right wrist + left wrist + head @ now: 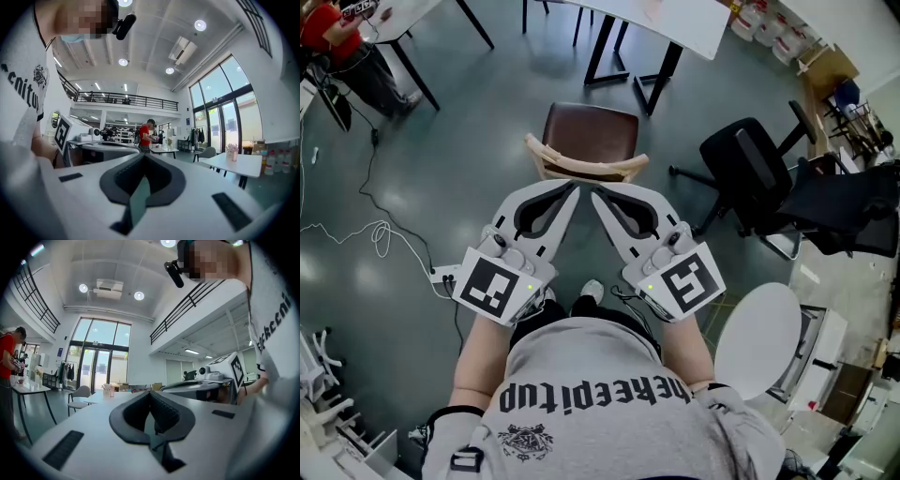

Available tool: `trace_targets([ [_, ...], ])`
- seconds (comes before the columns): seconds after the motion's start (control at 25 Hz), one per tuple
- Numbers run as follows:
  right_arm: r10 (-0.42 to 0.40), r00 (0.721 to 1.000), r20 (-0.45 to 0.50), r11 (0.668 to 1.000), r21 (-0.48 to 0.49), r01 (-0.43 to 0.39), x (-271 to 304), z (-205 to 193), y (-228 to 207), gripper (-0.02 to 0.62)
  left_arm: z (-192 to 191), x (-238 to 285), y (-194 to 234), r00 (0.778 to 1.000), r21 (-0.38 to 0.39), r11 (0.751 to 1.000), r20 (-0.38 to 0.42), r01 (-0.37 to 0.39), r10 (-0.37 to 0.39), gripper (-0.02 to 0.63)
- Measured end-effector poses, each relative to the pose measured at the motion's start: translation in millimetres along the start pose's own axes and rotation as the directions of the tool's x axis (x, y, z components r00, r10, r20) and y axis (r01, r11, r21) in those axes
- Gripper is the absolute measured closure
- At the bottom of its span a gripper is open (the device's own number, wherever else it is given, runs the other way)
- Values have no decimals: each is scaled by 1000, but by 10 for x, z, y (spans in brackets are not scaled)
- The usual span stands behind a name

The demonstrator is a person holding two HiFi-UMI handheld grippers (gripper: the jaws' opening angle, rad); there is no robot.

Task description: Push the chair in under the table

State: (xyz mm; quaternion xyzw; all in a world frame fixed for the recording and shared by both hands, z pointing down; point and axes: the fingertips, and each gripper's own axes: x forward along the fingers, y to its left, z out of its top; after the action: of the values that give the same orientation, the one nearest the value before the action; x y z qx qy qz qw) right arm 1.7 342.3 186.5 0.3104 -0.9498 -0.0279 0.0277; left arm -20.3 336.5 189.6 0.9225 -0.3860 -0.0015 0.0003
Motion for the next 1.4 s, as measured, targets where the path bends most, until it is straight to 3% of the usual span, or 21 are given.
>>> trace_targets([
  [0.64,20,998,-62,999,-40,-23,-151,-327,-298,584,-152,207,36,996,29,996,-10,-83,83,589],
  [0.92,6,997,-80,999,-33,-9,51,-400,-443,584,-258,375,218,998,36,998,-36,-44,45,589],
  [1.4,-110,988,-108,994,-18,109,530,-454,-844,584,-375,659,817,997,8,999,-64,52,-52,589],
])
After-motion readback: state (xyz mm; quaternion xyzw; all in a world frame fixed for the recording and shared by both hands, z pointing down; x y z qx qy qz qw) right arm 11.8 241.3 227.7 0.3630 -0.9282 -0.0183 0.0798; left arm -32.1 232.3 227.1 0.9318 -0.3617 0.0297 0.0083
